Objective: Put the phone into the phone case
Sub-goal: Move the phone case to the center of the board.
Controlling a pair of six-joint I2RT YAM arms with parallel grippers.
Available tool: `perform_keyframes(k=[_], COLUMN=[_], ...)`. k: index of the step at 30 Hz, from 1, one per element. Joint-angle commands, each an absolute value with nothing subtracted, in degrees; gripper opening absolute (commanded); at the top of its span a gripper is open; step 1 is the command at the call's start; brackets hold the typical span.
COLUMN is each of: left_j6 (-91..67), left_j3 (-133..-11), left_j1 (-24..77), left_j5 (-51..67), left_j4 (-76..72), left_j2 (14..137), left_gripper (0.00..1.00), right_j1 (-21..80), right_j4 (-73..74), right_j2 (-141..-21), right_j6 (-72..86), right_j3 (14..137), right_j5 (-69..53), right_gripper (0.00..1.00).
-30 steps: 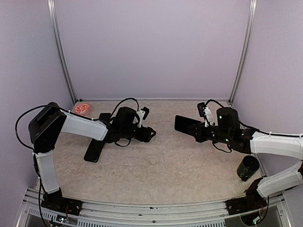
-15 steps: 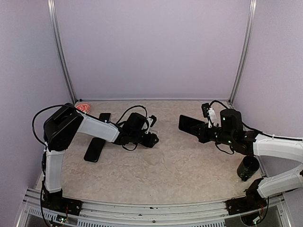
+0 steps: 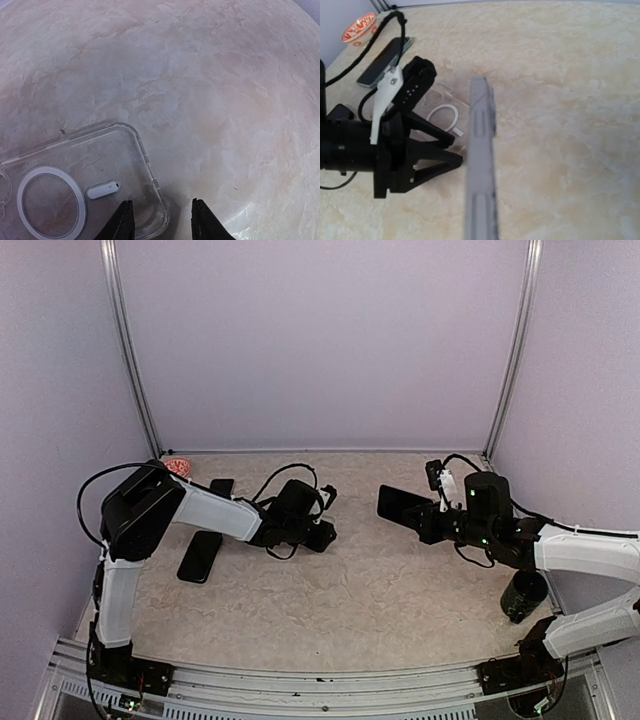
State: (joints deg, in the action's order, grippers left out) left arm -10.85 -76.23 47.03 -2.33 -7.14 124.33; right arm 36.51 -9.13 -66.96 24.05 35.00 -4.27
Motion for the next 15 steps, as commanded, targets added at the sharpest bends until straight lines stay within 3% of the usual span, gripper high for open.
perform_keyframes(k=[1,9,15], left_j6=[-10.25,-8.79,-7.89], left_j3=[-77.71,-79.63,-79.69], left_j1=[47.44,47.45,47.36], left_j5=[-3.66,-2.63,-1.19], left_j4=[-5.04,-3.09,-2.39], left_j2=[126.51,128.21,128.28], left_gripper=[0.37,0.17,0.11], right_j1=[35.84,35.77,35.67], right_j4=[-12.99,-13.19,-13.23], right_j2=[-67.03,-67.76,-67.68], right_j6=[24.12,24.15,24.15], right_j3=[35.42,35.42,35.6], right_j5=[-4.89,-5.29,-5.32], right_gripper=[0.0,0.0,0.0])
